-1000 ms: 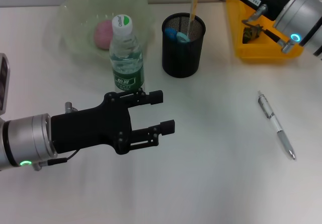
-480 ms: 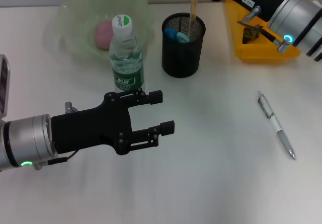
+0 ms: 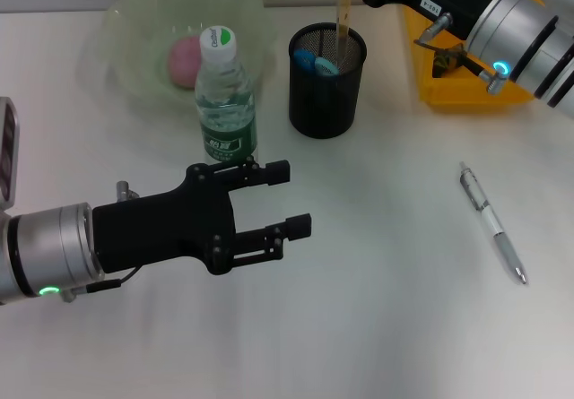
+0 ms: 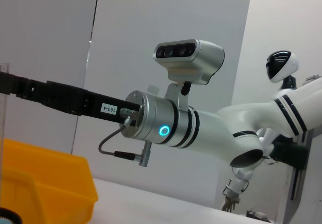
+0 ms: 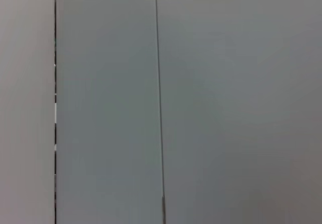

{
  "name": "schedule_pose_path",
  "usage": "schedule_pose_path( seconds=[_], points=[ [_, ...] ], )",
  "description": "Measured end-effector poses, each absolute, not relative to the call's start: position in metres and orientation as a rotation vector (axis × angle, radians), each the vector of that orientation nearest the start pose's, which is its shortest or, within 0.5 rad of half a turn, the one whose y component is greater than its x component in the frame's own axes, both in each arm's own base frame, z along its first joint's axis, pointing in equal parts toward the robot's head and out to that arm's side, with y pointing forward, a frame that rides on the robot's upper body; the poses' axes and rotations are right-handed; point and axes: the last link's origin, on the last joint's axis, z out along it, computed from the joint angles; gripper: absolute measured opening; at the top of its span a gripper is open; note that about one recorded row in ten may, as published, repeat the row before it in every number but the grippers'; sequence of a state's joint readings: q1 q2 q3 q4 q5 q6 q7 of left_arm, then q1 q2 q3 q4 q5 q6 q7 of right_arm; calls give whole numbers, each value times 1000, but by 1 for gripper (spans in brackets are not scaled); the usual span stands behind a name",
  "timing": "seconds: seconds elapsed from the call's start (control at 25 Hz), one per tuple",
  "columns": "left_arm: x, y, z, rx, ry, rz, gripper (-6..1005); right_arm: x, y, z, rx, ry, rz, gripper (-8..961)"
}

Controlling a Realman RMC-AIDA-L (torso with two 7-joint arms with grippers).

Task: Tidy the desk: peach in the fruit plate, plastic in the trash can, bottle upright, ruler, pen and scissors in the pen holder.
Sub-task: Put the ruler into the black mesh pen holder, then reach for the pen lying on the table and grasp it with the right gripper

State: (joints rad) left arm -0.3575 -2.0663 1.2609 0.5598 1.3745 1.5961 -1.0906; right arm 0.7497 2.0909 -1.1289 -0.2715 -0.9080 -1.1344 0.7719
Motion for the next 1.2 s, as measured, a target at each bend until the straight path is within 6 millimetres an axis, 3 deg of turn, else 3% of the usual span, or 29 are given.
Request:
schedule_pose_path(
  seconds=[0.72, 0.84, 1.2],
  points=[
    [-243, 275, -39, -2749, -379, -1079, 698, 176, 417, -43, -2251, 305, 953, 404],
    [-243, 275, -39, -2749, -379, -1079, 698, 176, 417, -43, -2250, 307, 953, 575],
    [-243, 275, -38, -2745, -379, -1080, 698, 181, 407, -27, -2200, 282, 1043, 587]
  ],
)
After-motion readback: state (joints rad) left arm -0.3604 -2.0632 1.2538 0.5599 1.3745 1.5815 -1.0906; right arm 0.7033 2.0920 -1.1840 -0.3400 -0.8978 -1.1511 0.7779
